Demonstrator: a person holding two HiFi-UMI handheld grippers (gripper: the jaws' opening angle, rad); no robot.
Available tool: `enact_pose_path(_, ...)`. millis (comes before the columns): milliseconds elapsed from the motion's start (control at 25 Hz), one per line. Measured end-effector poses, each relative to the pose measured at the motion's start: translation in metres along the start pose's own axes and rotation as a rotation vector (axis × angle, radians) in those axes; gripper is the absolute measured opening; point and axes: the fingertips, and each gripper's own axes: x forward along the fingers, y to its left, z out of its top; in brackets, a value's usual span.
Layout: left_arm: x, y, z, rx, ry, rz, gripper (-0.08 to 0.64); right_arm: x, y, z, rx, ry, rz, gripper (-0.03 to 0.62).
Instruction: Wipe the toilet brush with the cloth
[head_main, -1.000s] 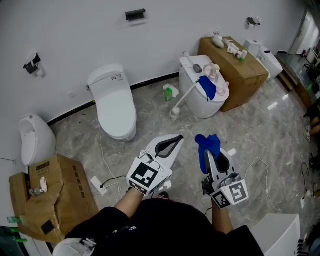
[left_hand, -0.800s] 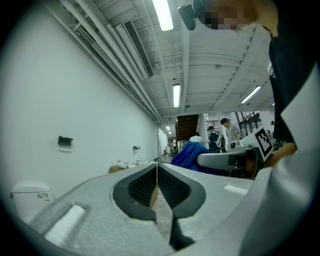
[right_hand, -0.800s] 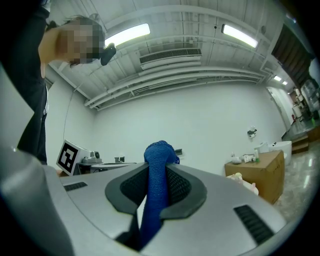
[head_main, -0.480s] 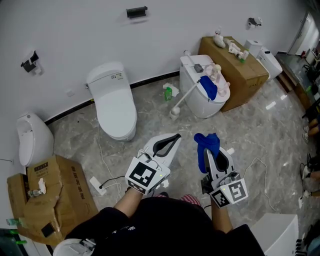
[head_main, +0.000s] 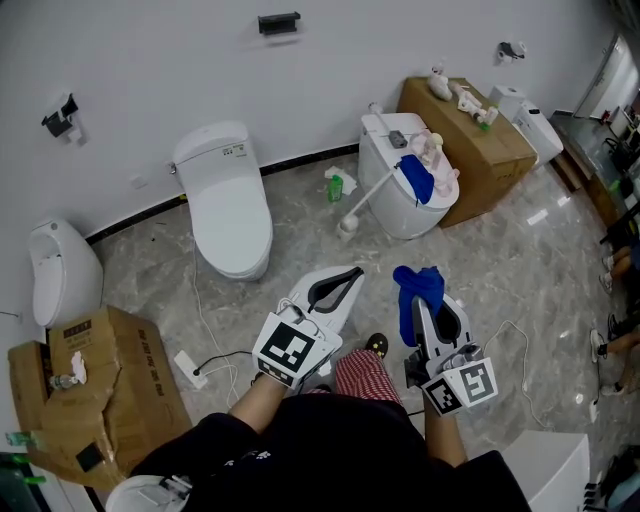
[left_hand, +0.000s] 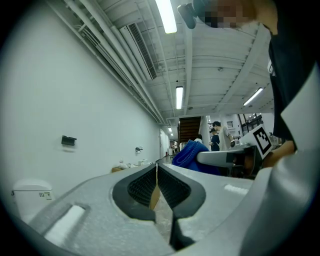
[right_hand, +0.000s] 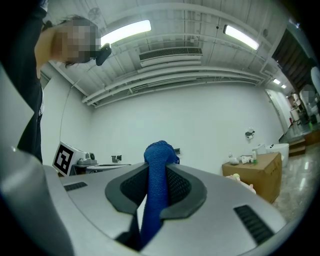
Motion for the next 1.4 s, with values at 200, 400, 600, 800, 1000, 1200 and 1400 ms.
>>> enact_pose_path(200,0.001,0.008,0.003,0.005,-0.007,0.027,0.005,0.010,-0.004,0.006,0.027,-0.022,0.031,0.064)
enact_pose_path(400,0.008,0.010,0.005,0.013,-0.004,0.032,0.005,0.017,-0.012,0.007,0.020,-0.021,0.040,0.064)
enact_pose_path(600,0.022,0.019,0.001,0.019,0.011,0.046,0.005,0.028,-0.030,0.003,0.048,-0.022,0.043,0.064)
enact_pose_path(800,0.043,0.028,-0.005,0.018,0.031,0.050,0.005,0.041,-0.051,0.000,0.057,-0.016,0.048,0.064)
enact_pose_path(1000,0.063,0.037,-0.015,0.013,0.047,0.069,0.005,0.054,-0.073,-0.008,0.072,-0.009,0.062,0.064)
enact_pose_path(1200,0.095,0.053,-0.022,0.007,0.065,0.087,0.005,0.074,-0.105,-0.010,0.079,0.003,0.064,0.064)
enact_pose_path(1400,0.128,0.064,-0.028,-0.002,0.070,0.081,0.006,0.091,-0.136,-0.014,0.088,0.010,0.058,0.064)
